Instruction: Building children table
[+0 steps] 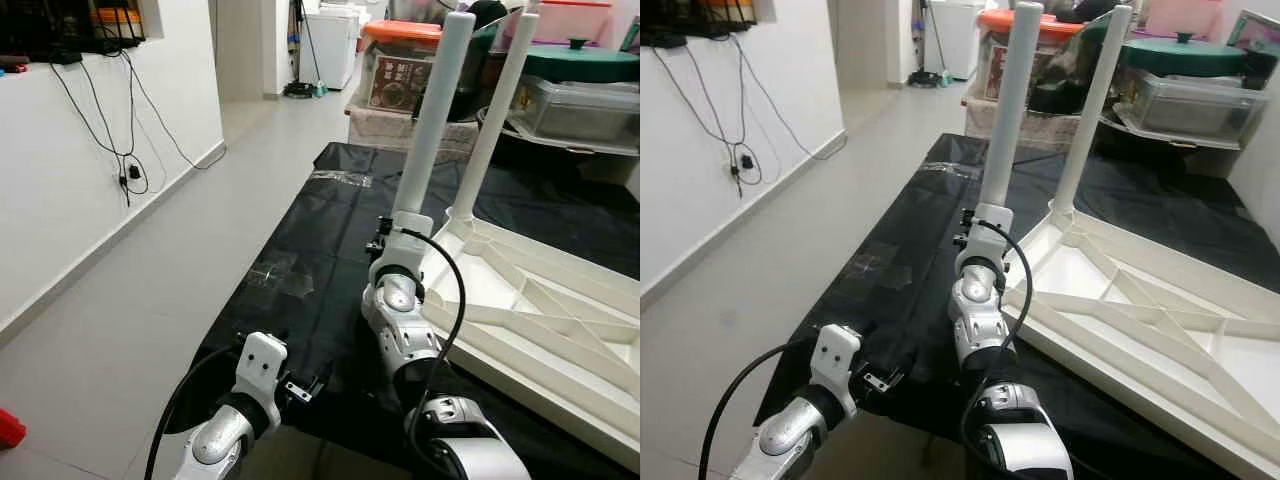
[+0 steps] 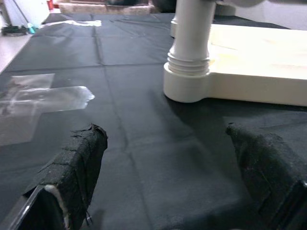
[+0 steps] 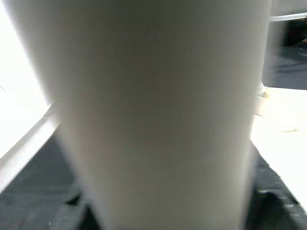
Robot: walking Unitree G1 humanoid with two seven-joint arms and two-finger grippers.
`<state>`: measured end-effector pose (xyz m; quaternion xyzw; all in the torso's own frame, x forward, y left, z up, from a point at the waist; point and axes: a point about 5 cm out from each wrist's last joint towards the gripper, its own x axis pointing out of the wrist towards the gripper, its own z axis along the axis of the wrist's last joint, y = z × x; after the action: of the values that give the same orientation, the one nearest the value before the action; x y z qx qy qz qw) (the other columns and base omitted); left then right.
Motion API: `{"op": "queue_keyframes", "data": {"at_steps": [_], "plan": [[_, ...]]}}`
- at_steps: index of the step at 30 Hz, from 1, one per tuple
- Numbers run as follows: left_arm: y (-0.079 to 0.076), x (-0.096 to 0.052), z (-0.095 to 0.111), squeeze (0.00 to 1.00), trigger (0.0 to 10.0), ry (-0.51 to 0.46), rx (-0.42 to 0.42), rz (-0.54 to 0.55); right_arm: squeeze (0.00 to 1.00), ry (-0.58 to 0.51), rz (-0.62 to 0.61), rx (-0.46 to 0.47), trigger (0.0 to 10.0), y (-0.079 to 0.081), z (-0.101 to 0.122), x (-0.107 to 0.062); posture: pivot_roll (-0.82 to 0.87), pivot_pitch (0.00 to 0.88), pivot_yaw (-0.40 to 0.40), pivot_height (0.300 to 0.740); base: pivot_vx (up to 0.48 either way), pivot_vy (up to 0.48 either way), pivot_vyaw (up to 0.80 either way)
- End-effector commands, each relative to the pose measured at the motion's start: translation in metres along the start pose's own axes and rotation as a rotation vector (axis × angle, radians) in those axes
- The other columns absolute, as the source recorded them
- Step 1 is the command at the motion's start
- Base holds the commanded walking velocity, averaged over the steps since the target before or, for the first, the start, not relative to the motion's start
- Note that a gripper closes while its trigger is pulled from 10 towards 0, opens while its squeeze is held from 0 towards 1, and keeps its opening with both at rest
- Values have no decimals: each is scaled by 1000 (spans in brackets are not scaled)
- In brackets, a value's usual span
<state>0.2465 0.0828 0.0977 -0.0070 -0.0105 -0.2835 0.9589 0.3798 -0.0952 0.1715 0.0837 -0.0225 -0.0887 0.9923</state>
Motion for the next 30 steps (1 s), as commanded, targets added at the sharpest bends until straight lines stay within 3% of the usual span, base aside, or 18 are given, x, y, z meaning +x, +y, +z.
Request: {"op": "queue_keyframes", "data": {"at_steps": [1, 2, 3, 4, 6, 7, 10, 11, 12, 14, 16, 22, 28, 29, 30], "plan": [[-1, 0, 1, 0, 10000, 6, -4, -2, 1000, -21, 72, 44, 10000, 13, 1, -6, 132, 0, -69, 740, 0, 0, 0], [-1, 0, 1, 0, 10000, 6, -5, -2, 682, -73, 148, 17, 10000, 16, 6, -6, 133, 0, -72, 740, 0, 0, 0], [-1, 0, 1, 0, 10000, 6, -6, -3, 0, -106, 239, 9, 10000, 20, 10, -5, 133, 0, -72, 740, 0, 0, 0], [-1, 0, 1, 0, 10000, 6, -6, -3, 0, -106, 239, 9, 10000, 20, 10, -5, 133, 0, -72, 740, 0, 0, 0], [-1, 1, 1, 0, 10000, 6, -6, -3, 0, -110, 462, -18, 10000, 25, 12, -3, 132, 0, -76, 740, 0, 0, 0], [-1, 1, 1, 0, 10000, 6, -6, -3, 0, -110, 462, -18, 10000, 25, 12, -3, 132, 0, -76, 740, 0, 0, 0], [0, 2, 0, 0, 10000, 8, -5, -15, 0, 46, 802, -65, 10000, 27, 6, 2, 124, 0, -69, 740, 0, 0, 0], [0, 2, 0, 0, 10000, 8, -5, -15, 0, 46, 802, -65, 10000, 27, 6, 2, 124, 0, -69, 740, 0, 0, 0], [0, 3, 0, 0, 10000, 9, -4, -18, 0, 88, 898, -105, 10000, 28, 5, 2, 125, 0, -69, 740, 0, 0, 0], [0, 3, 0, 0, 10000, 10, 4, -18, 0, 156, 968, -200, 10000, 31, 8, 6, 135, 0, -81, 740, 0, 0, 0], [0, 3, 0, 0, 10000, 10, 6, -16, 0, 164, 981, -214, 10000, 33, 10, 7, 135, 0, -81, 740, 0, 0, 0], [-1, 3, 0, 0, 10000, 9, 11, -7, 0, 247, 1400, -51, 10000, 57, 21, -11, 154, 0, -93, 740, 0, 0, 0], [-1, 2, 0, 0, 10000, 9, 9, -4, 0, 292, 1556, -27, 10000, 60, 16, -21, 157, 0, -97, 740, 0, 0, 0], [-1, 2, 0, 0, 10000, 9, 8, -4, 0, 288, 1539, -53, 0, 61, 13, -21, 158, 0, -98, 740, 0, 0, 0], [-1, 2, 0, 0, 10000, 9, 7, -3, 0, 266, 1456, -75, 0, 63, 10, -18, 159, 0, -99, 740, 0, 0, 0]]}}
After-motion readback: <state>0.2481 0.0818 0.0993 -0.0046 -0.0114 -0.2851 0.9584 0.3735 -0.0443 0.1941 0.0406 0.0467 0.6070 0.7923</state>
